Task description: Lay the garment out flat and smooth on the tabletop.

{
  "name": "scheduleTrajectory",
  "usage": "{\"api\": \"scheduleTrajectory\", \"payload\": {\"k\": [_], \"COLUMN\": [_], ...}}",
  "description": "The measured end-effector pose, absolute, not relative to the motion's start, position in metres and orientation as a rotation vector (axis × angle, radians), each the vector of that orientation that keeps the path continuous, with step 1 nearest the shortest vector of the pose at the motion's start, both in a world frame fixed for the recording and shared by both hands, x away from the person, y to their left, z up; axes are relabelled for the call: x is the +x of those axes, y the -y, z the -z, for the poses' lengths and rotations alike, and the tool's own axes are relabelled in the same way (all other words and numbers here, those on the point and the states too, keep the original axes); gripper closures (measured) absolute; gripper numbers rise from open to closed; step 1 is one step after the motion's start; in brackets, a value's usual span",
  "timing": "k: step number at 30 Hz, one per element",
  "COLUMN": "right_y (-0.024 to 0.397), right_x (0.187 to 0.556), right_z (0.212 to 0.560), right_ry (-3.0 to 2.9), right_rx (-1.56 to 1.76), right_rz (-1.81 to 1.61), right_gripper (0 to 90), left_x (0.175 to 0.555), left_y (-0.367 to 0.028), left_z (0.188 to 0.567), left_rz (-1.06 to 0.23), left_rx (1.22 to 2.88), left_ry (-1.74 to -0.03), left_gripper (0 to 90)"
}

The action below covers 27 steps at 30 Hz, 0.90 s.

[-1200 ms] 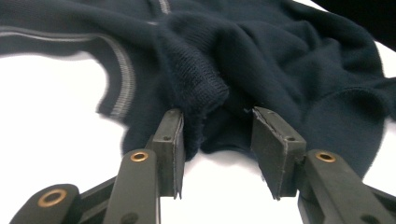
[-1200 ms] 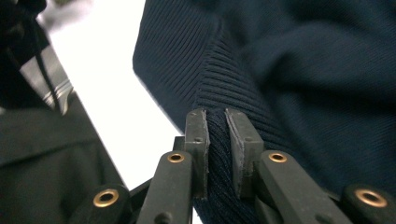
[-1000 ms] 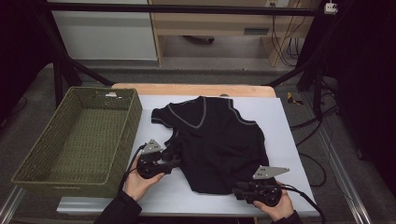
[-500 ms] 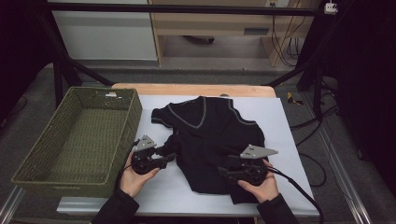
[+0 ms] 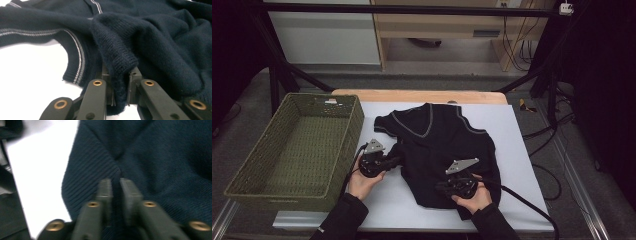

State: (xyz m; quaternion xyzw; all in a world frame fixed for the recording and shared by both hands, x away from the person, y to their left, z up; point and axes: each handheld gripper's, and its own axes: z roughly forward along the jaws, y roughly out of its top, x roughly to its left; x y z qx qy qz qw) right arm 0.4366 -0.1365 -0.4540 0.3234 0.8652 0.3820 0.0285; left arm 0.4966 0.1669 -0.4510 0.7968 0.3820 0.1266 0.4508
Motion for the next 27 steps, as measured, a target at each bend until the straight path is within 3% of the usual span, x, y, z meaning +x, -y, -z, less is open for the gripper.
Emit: {"api": "scheduleTrajectory", "payload": {"k": [8,12,16,19,21,27], "right_y": [0.133,0.135,0.143,0.163,0.178,0.221], "right_x": [0.405,0.402,0.399,0.398,0.398,0.396], "right_z": [0.456,0.458,0.449,0.438,0.434,0.442], "right_ry": [-2.775,-2.761,-2.66,-2.539,-2.474,-2.329], "right_rx": [0.955,0.988,0.968,0.995,1.033,1.17], "right_rz": [-1.23,-1.262,-1.294,-1.351,-1.355,-1.258], "right_gripper": [85.2,70.3,53.8,47.2,47.0,38.6], "left_x": [0.494,0.472,0.446,0.436,0.433,0.447], "left_y": [-0.168,-0.173,-0.182,-0.185,-0.18,-0.15], "left_z": [0.445,0.441,0.438,0.433,0.431,0.443], "left_rz": [-0.275,-0.266,-0.272,-0.251,-0.226,-0.278], "left_rx": [1.942,1.946,1.969,1.961,1.967,2.065], "left_ry": [-0.981,-0.949,-0.912,-0.9,-0.87,-0.84], "left_gripper": [76.8,60.1,50.7,50.2,54.5,55.7]}}
